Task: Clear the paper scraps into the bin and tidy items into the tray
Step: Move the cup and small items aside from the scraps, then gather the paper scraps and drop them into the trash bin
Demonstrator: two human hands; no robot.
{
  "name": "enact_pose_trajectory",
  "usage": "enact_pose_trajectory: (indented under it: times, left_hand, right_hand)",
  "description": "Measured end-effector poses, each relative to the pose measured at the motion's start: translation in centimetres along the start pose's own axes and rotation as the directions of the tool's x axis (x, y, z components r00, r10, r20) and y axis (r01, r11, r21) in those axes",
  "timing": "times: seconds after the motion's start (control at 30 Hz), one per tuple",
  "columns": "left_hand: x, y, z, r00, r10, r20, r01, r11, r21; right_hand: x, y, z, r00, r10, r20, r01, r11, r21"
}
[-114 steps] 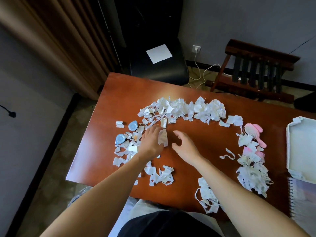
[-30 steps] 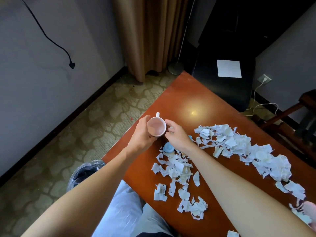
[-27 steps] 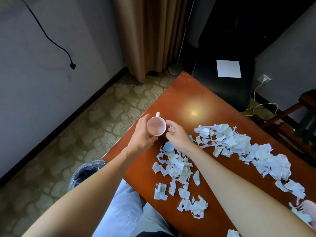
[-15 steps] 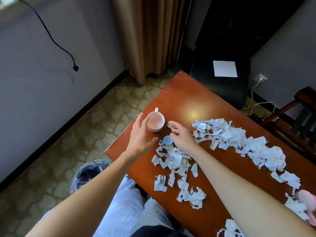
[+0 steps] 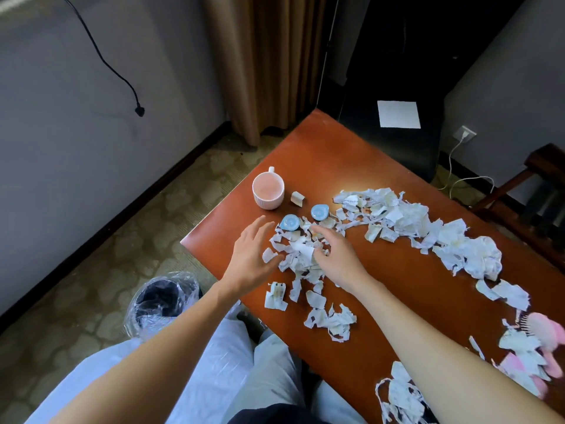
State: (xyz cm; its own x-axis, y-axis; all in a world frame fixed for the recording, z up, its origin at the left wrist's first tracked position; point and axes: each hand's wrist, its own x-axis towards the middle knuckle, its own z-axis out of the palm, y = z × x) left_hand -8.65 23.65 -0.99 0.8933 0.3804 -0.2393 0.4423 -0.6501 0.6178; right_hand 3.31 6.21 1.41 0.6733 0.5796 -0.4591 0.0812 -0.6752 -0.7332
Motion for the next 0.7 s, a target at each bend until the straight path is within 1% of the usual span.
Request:
enact_pose_trajectory:
  times: [0.07,0.17,0.3,0.43,0.53,0.63,0.7]
  left_hand:
    - [-0.7,0.0,1.2,1.000,0.004,0.029,-0.004,1.000,0.005]
    - [-1.5,-0.3,3.2,0.998,0.064,0.024,-0.065,0.996,0.053]
    - [-2.4,-0.7,5.9,0.996,0.092,0.021,-0.094,0.991,0.096]
    - [-2.5,-2.1,8.5,0.992,0.126,0.022,-0.127,0.979,0.161]
    - [-2.0,-3.2,10.1,0.985,0.168,-0.033,-0.157,0.964,0.216]
    - [-1.4,-4.1,11.3,0.971,0.223,-0.086,-0.196,0.948,0.250]
    - [-1.2,-4.6,12.1,0.965,0.246,-0.087,-0.216,0.941,0.262]
  right_hand:
    - [-0.4,1.3,0.4,0.999,-0.042,-0.006,0.041,0.998,-0.055]
    - [-0.4,3.2,1.0,0.994,-0.106,0.003,0.105,0.987,-0.123]
    - [0.3,5.7,1.9,0.978,-0.210,0.022,0.209,0.952,-0.224]
    - [1.5,7.7,2.8,0.950,-0.310,0.034,0.301,0.881,-0.365]
    - [2.7,8.6,3.3,0.910,-0.414,0.022,0.377,0.803,-0.461]
    - [3.8,9.6,3.9,0.875,-0.484,0.025,0.429,0.750,-0.503]
    - [4.3,10.3,4.4,0.867,-0.498,0.027,0.440,0.738,-0.511]
